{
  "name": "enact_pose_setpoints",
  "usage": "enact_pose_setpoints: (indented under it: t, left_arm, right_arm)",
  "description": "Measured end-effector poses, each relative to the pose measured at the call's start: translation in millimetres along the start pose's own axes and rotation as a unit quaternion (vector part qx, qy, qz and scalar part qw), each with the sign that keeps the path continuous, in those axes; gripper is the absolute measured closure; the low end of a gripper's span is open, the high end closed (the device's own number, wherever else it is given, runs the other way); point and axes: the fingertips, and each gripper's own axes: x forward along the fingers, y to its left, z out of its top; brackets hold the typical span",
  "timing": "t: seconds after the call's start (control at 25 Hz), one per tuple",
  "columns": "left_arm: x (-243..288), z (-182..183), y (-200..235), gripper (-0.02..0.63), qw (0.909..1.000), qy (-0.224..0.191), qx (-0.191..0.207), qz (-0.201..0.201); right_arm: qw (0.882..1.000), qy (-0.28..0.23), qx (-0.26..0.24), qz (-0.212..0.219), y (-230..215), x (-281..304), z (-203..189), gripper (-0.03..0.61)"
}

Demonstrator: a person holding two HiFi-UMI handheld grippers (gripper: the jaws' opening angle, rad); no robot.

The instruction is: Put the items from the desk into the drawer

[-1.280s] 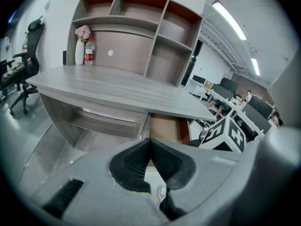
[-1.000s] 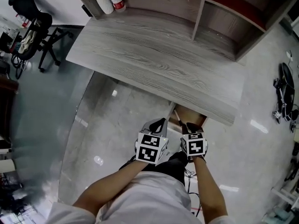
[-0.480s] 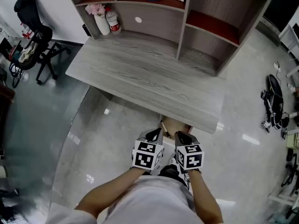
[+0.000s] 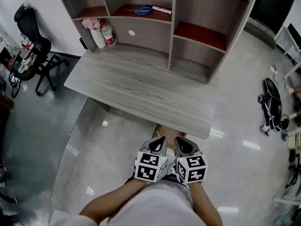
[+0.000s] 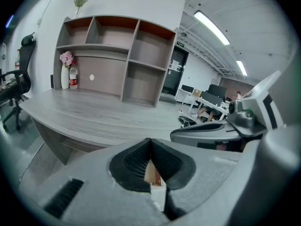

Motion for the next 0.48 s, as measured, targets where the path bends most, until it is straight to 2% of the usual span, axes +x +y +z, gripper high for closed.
enact_pose_setpoints:
  t: [0.24, 0.48]
  left_arm:
    - [-4.2, 21.6, -12.6, 0.612, 0.9990, -0.045, 0.005, -0.004]
    - [-4.0, 25.6, -15.2, 0.612, 0.9983, -0.058, 0.008, 0.004]
  right_arm:
    - [0.999, -0.040, -0.015, -0.010, -4.2, -13.3, 19.1, 0.577]
    - [0.998, -0.053, -0.023, -0.007, -4.9, -15.6, 24.8, 0.577]
